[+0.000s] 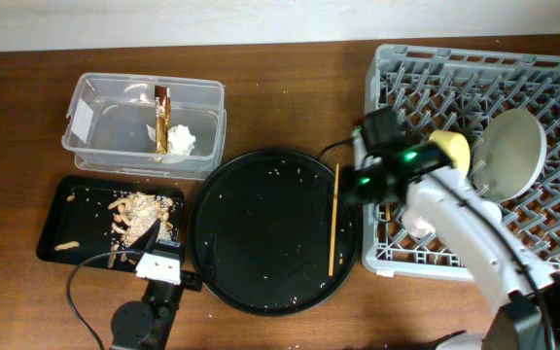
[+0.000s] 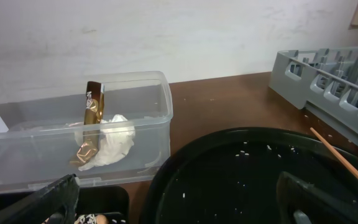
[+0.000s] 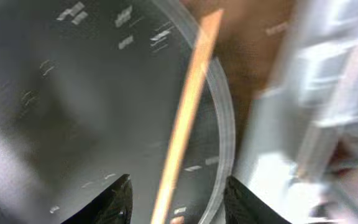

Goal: Sort waste into correct bins and load items into the dishwasher rack

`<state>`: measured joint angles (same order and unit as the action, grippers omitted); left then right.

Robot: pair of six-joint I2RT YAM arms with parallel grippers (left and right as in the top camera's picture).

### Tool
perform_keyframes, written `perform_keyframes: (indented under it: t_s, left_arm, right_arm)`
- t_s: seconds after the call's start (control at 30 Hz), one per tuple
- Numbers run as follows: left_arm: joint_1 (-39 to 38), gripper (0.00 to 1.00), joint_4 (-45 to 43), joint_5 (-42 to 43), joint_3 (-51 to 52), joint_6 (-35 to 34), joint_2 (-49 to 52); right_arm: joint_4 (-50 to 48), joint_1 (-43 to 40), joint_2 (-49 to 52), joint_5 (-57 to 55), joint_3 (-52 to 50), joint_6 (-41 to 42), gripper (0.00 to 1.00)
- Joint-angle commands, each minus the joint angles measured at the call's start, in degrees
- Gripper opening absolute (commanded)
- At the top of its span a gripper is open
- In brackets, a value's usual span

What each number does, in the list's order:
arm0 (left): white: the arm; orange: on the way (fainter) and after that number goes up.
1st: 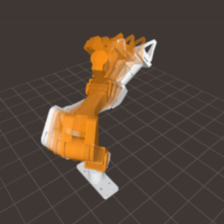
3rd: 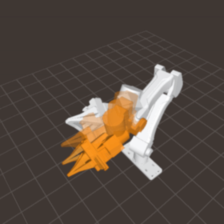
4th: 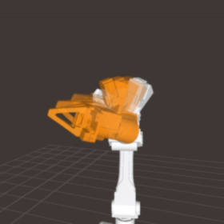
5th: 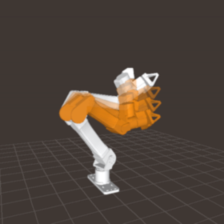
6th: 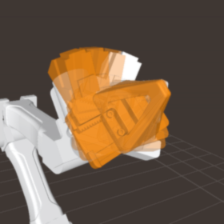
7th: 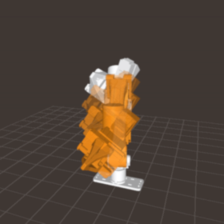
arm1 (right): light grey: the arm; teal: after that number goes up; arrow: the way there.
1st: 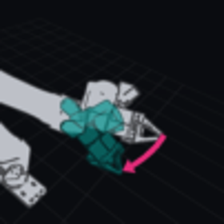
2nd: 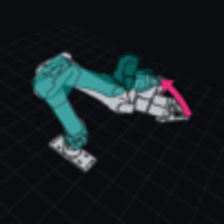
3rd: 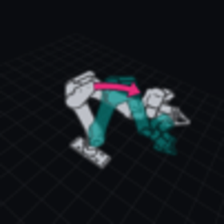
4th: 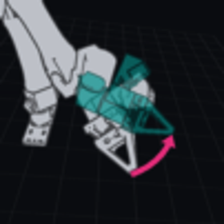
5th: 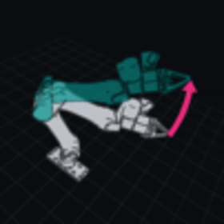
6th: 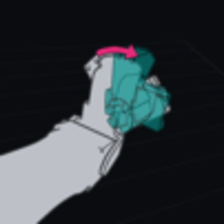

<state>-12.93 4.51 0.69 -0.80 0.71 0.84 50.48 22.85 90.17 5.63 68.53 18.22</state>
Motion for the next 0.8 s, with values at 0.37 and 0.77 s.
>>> perform_keyframes:
  t_s: [0.37, 0.77]
  left_arm:
    - [0.35, 1.00, 0.15, 0.59, 0.26, 1.07, -0.44]
    - [0.35, 1.00, 0.15, 0.59, 0.26, 1.07, -0.44]
  right_arm:
    - [-7.76, 9.27, 17.09, -9.11, -4.83, 21.03, 0.04]
    - [-10.73, -13.38, -1.46, -17.11, 1.88, -0.76, 0.04]
